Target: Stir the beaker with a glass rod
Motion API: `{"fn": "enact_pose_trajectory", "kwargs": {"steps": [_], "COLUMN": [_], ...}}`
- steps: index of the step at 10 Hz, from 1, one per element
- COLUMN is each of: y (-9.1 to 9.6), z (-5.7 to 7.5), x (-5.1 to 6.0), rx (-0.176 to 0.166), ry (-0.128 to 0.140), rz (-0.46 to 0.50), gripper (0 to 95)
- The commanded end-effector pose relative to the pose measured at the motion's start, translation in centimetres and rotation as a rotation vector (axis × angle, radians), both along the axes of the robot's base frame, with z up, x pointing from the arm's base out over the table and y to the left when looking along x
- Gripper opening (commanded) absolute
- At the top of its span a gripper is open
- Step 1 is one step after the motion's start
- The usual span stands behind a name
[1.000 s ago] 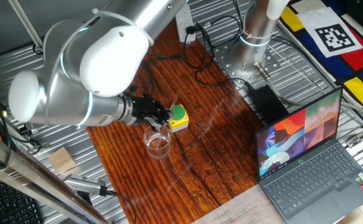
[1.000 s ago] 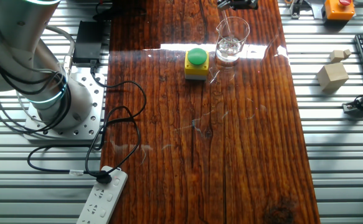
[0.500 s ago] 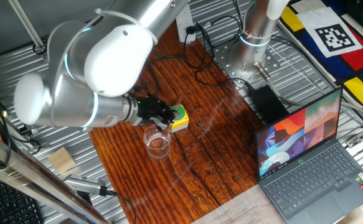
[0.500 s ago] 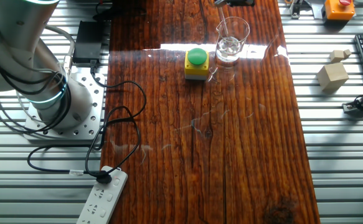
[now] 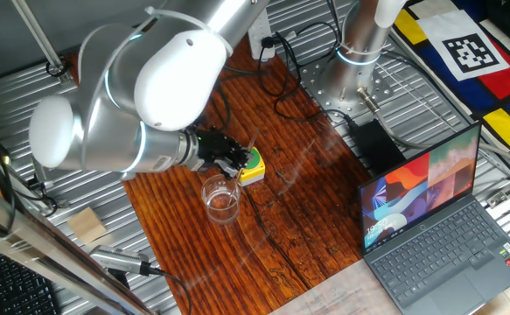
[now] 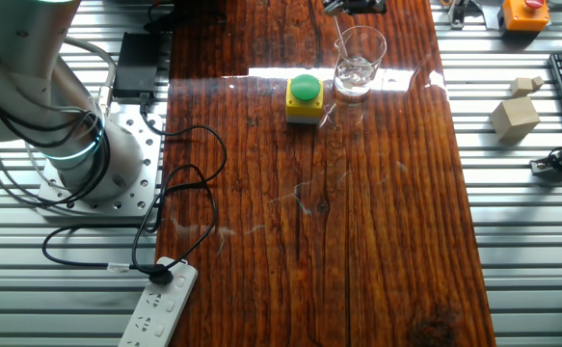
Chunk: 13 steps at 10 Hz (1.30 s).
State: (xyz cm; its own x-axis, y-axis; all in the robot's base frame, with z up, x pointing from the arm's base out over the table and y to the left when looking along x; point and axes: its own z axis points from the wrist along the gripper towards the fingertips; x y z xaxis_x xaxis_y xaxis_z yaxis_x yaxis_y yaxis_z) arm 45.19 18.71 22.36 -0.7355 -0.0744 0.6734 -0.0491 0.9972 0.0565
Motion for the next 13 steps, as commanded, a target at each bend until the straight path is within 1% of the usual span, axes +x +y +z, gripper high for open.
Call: {"fn": "enact_pose_trajectory", "kwargs": {"steps": [1,3,6,8,10,12,13], "y": [-0.1,-0.5,-0.4,0.3,0.9,1.1,1.0], "z": [-0.1,-0.2,-0.1,-0.3,-0.3,0.0,0.0], "x": [0.5,1.3,1.9,2.1,2.1,1.5,1.3], "rx": [-0.003,0.002,0.01,0.009,0.006,0.022,0.023], "ry": [0.001,0.001,0.002,0.002,0.006,0.01,0.011], "rz": [0.004,0.009,0.007,0.002,-0.003,0.005,0.009], "gripper": [0.0,0.0,0.0,0.0,0.0,0.0,0.0]}}
